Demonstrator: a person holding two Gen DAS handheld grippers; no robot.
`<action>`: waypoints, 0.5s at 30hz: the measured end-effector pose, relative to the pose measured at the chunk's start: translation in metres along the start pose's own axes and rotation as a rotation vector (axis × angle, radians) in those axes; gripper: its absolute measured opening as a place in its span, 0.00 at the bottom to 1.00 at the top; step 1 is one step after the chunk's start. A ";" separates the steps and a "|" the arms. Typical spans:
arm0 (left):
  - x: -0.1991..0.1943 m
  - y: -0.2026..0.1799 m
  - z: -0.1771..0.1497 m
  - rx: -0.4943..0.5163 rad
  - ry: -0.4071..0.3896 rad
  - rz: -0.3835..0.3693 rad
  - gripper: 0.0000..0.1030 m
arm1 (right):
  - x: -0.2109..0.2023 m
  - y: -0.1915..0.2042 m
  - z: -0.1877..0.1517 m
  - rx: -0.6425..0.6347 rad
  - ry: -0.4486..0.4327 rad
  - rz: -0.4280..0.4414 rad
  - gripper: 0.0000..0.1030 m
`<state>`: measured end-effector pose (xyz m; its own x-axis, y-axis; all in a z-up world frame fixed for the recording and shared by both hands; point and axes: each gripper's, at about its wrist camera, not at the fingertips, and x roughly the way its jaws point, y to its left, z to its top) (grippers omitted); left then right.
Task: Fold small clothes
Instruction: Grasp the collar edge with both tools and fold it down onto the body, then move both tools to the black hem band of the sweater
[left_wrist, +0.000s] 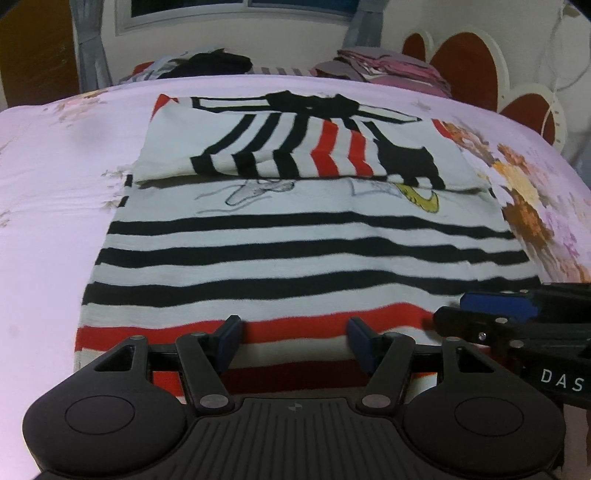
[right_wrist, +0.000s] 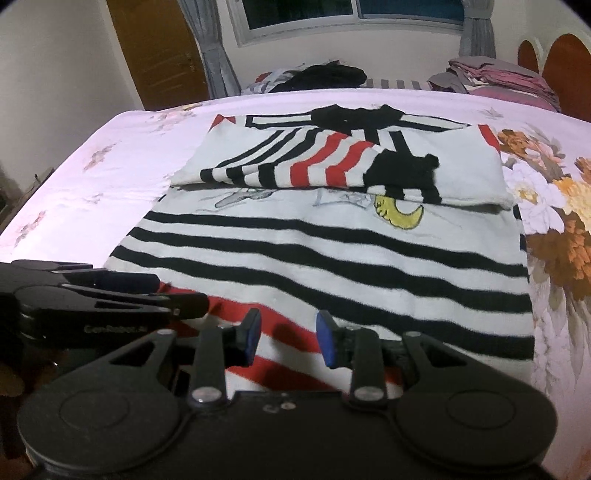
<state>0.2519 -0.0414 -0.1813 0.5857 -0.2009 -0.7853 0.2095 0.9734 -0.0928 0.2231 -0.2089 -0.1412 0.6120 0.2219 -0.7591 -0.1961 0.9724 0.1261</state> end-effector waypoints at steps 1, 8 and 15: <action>0.001 -0.001 -0.002 0.012 0.008 0.001 0.61 | -0.001 0.001 -0.002 0.002 0.001 -0.007 0.32; 0.001 0.002 -0.013 0.087 0.010 -0.017 0.61 | -0.005 -0.005 -0.025 0.062 0.041 -0.115 0.32; -0.017 0.024 -0.036 0.076 0.012 -0.036 0.61 | -0.020 0.001 -0.048 0.064 0.058 -0.157 0.33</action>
<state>0.2187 -0.0103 -0.1920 0.5675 -0.2343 -0.7894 0.2898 0.9541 -0.0749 0.1742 -0.2154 -0.1567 0.5857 0.0640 -0.8080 -0.0508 0.9978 0.0422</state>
